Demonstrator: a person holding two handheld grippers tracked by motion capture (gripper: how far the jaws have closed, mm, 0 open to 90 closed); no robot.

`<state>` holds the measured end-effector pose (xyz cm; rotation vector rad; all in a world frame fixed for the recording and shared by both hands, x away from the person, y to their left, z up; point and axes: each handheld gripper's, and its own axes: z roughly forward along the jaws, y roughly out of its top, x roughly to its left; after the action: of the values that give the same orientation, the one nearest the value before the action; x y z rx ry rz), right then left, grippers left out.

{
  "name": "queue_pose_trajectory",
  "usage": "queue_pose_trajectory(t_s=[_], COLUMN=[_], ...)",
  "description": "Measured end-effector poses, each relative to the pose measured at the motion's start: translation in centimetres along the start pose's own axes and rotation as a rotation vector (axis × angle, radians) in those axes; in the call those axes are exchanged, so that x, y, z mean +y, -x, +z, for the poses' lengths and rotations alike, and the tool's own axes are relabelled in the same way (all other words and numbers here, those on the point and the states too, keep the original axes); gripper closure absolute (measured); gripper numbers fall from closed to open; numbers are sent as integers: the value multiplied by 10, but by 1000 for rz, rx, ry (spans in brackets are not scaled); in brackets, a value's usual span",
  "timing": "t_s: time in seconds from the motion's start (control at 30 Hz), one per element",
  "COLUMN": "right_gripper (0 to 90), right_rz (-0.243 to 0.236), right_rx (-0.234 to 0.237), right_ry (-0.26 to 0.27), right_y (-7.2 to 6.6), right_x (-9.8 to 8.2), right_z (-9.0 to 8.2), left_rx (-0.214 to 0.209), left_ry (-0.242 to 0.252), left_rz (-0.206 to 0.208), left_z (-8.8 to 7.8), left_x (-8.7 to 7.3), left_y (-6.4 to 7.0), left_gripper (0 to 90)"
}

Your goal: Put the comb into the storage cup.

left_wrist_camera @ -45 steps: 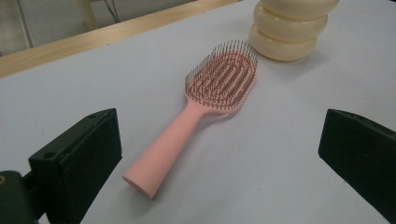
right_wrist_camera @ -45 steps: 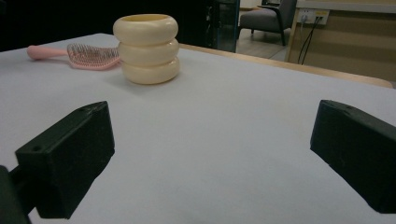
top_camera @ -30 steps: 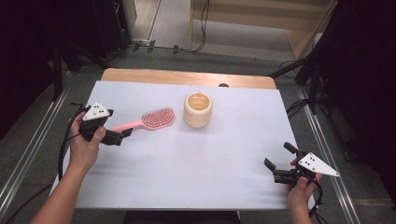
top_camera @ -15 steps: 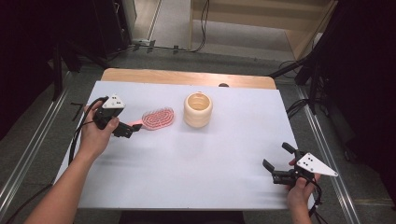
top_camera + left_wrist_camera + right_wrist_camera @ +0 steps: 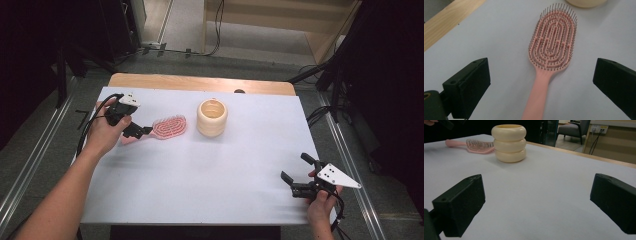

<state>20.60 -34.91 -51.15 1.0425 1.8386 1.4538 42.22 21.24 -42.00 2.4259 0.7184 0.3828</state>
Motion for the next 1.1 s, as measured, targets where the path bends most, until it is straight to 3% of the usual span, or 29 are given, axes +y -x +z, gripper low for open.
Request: queue_pose_trajectory(t_s=[0.17, 0.53, 0.77, 1.03, 1.1], right_gripper=[0, 0, 0, 0, 0], right_rz=[4, -8, -10, -13, -12], right_rx=[7, 20, 29, 27, 27], right_ry=[3, -12, -17, -20, -21], right_y=[0, -1, -1, -1, -1], right_x=[-1, 0, 0, 0, 0], right_z=[-1, 3, 3, 4, 4], left_rx=[-23, -51, -57, -80, -73], left_ry=[-34, -152, -235, -248, -258], left_rz=[5, 67, 103, 39, 49], left_z=[3, 21, 32, 39, 39], left_x=[0, 1, 4, 3, 4], left_y=[-6, -8, -5, -8, -6], left_gripper=[13, 56, 150, 209, 227])
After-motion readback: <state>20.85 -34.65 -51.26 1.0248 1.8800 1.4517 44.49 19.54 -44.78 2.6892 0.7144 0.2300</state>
